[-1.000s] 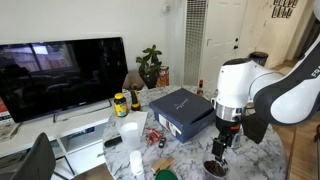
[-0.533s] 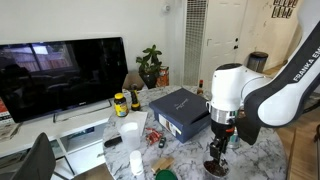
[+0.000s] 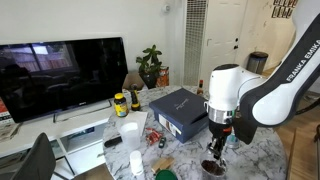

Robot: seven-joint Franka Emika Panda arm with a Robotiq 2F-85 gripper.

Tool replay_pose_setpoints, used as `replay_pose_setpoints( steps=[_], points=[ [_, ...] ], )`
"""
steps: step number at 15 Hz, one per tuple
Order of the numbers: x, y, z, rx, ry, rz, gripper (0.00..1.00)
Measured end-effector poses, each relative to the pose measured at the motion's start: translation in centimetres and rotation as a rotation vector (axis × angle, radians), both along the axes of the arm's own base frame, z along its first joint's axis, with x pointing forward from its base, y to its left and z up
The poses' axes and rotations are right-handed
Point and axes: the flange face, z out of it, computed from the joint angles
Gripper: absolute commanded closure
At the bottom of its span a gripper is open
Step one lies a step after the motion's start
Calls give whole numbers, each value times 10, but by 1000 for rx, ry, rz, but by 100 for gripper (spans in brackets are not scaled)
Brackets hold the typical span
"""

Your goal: Flip the silver cup over then place the plastic cup on it

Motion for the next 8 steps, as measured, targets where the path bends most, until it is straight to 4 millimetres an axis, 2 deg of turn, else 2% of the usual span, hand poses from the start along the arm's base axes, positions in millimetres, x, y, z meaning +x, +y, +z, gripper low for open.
replay_pose_setpoints(
  steps=[5,8],
  points=[
    [2,-2,8,13,-13,-13,98],
    [-1,-11,28,19,-26,-40,98]
  ],
)
